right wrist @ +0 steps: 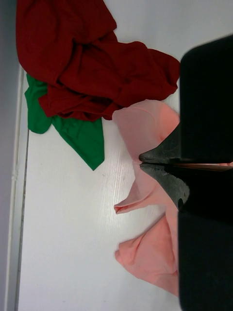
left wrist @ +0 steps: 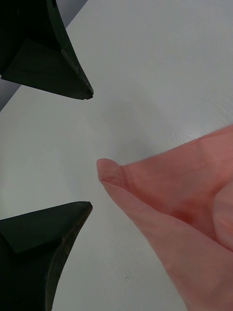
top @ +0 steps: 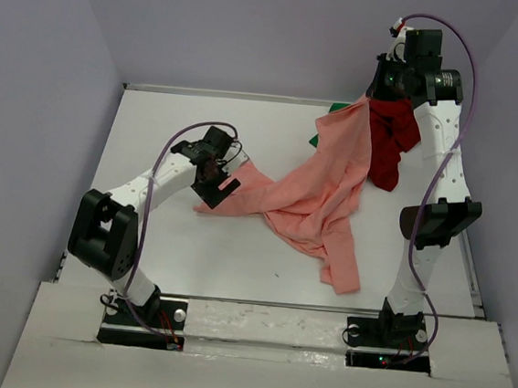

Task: Fold and stack the t-shirts
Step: Flatten the tshirt out

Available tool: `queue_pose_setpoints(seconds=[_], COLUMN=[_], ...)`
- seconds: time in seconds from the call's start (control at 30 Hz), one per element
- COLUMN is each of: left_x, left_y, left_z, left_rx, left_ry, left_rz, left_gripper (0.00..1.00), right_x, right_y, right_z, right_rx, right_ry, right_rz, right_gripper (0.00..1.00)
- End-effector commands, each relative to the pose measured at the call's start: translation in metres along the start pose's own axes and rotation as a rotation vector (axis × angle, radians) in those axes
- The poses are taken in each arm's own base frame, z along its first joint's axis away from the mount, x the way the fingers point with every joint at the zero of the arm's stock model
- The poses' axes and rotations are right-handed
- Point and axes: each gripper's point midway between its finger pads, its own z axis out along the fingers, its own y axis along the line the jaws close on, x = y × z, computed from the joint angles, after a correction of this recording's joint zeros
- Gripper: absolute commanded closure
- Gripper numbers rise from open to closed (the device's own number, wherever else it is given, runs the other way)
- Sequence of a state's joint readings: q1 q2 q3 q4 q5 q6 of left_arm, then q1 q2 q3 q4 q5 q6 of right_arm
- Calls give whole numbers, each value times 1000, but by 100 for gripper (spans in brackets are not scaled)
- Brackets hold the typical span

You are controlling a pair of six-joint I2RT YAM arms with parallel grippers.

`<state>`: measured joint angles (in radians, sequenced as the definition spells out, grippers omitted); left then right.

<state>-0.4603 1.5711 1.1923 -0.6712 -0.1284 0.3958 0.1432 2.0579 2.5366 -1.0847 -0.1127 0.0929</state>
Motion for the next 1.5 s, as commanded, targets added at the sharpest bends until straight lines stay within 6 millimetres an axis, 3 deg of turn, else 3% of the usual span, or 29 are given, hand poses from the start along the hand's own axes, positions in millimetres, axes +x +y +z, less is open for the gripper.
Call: queue_pose_setpoints(seconds=[0.0,0.27,0.3,0.37,0.73,1.33,1.47], left_x=[13,22,23,26,32,39,40], left_y=[-6,-14,-15,-15,-24,-36,-36], left_z=[4,15,16,19,30,29,29], left_rx=[32,67,68,64,100,149,140], left_ry=[32,60,63,71,89,72,64], left_rz=[18,11,10,3,-3,-3,-7], left_gripper=[3,12,20,27,23,35,54], right_x=[-34,-32,-31,-32,-34,-34,-34], right_y=[4,2,2,-4,-3,-4,-4], right_z=[-29,-28,-27,-28,-31,-31,-31], right_rx=[-16,-6,-4,7,9,15,13], right_ry=[-128,-121,-118,-120,-129,-130,-130], right_rz=[-27,-26,-25,-22,-21,-18,-18], right_gripper=[100,100,100,100,100,100,100])
